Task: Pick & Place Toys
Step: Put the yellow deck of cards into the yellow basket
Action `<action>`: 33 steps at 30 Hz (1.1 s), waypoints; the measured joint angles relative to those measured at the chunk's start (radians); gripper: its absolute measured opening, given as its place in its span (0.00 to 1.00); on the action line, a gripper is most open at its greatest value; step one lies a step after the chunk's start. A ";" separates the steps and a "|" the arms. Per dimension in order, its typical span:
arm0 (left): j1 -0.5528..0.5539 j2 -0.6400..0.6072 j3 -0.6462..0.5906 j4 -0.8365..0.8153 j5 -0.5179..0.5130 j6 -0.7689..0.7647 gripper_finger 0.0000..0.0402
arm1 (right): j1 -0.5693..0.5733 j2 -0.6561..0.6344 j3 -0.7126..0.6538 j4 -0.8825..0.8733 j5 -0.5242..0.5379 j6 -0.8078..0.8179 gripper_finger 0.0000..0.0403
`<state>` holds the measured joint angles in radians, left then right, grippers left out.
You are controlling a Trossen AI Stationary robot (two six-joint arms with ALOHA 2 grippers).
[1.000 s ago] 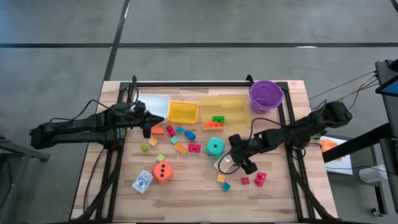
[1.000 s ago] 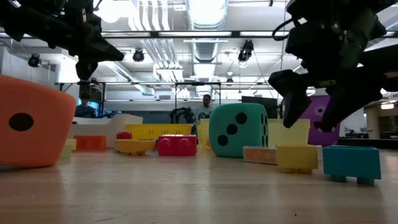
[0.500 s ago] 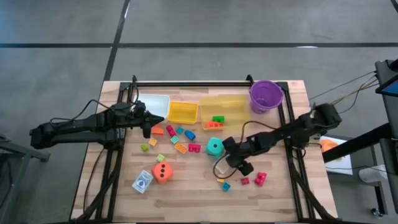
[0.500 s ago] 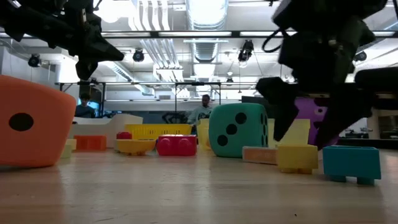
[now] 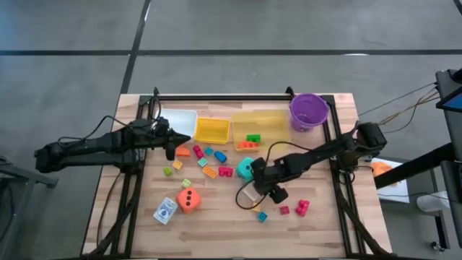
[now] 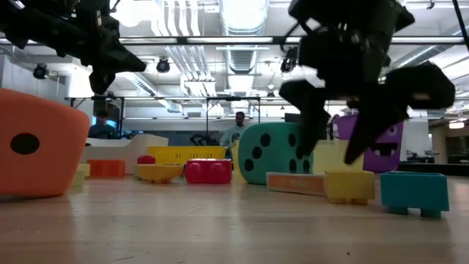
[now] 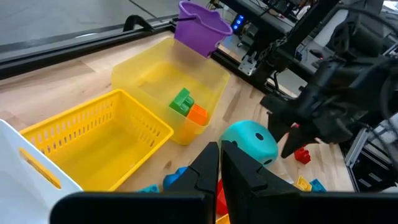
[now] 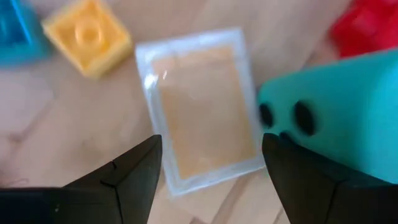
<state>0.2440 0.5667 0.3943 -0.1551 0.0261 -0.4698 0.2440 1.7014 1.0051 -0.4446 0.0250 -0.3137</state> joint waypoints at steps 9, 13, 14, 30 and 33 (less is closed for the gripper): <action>0.000 0.000 0.000 0.000 0.000 0.000 0.05 | 0.000 -0.005 0.062 0.000 0.001 0.154 0.68; 0.000 0.000 0.000 0.000 0.000 -0.003 0.05 | 0.000 -0.002 0.069 0.000 -0.001 0.157 0.68; 0.000 0.000 0.000 0.000 0.000 -0.003 0.05 | 0.000 -0.002 0.069 0.000 -0.007 0.157 0.68; 0.000 0.000 0.000 0.000 0.000 -0.003 0.05 | 0.000 -0.002 0.067 -0.002 -0.060 0.180 0.70; 0.000 0.000 0.000 0.000 0.000 -0.003 0.05 | 0.000 0.000 0.067 -0.016 -0.060 0.188 0.76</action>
<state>0.2440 0.5667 0.3943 -0.1551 0.0261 -0.4728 0.2439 1.7016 1.0717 -0.4604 -0.0350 -0.1257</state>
